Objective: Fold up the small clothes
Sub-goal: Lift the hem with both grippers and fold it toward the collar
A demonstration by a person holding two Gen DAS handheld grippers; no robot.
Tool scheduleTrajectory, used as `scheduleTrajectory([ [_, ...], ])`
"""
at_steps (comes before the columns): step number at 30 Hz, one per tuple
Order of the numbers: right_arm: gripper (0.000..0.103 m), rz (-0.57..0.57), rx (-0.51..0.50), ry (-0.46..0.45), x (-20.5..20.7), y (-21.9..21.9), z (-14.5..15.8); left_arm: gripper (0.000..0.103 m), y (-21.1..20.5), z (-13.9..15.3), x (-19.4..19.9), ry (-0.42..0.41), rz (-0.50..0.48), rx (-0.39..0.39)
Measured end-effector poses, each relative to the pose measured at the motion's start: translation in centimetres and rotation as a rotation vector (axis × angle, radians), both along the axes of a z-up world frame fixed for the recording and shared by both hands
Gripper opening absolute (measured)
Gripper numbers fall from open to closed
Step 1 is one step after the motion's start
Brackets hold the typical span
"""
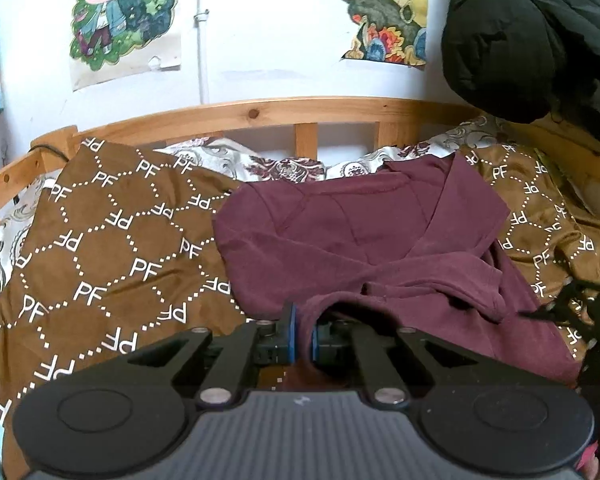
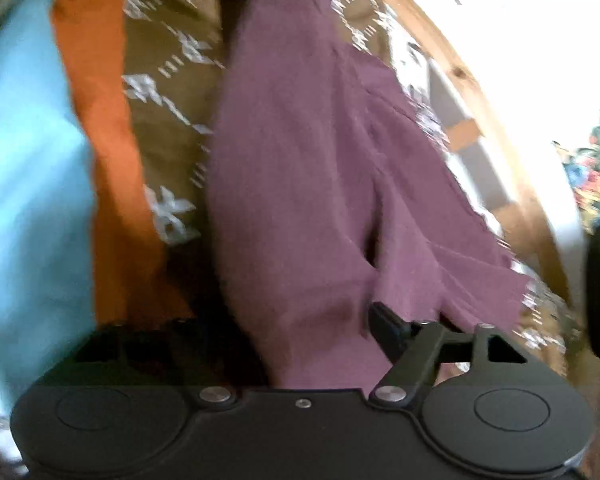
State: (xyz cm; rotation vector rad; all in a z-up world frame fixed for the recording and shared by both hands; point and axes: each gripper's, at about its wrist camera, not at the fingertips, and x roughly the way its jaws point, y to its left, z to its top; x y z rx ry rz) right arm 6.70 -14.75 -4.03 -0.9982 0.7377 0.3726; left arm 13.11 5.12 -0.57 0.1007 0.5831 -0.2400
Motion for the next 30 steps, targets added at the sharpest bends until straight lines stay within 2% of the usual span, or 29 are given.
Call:
scheduleTrajectory([
  [4,0.067,-0.035,-0.121,-0.019,0.4,-2.2,0.1,0.007,0.3,-0.1,0.2,0.011,0.009,-0.007],
  [5,0.063,-0.032,-0.145,-0.017,0.5,-2.9,0.1,0.007,0.3,-0.1,0.2,0.013,0.01,-0.007],
  [7,0.05,-0.036,-0.161,-0.005,0.6,-4.3,0.5,0.007,0.2,-0.1,0.2,0.014,0.007,-0.006],
  [9,0.024,-0.05,-0.15,0.005,0.6,-5.4,1.3,0.007,0.1,-0.1,0.1,0.009,0.005,0.001],
  [13,0.007,-0.053,-0.103,0.011,0.0,-6.4,3.2,0.007,-0.3,0.6,-1.2,-0.018,-0.032,0.044],
  [17,0.005,-0.055,-0.081,-0.037,-1.2,-6.5,4.8,0.006,-1.3,1.8,-3.9,-0.08,-0.068,0.125],
  [24,0.005,-0.049,-0.025,-0.123,-5.2,-7.1,8.4,0.006,-1.3,3.1,-8.7,-0.086,-0.106,0.189],
  [26,0.004,-0.037,-0.024,-0.124,-6.9,-7.3,9.4,0.006,-1.0,3.5,-10.0,-0.076,-0.11,0.207],
  [30,0.004,-0.029,-0.002,-0.062,-10.1,-7.4,11.4,0.006,0.0,4.4,-13.2,-0.04,-0.143,0.233],
])
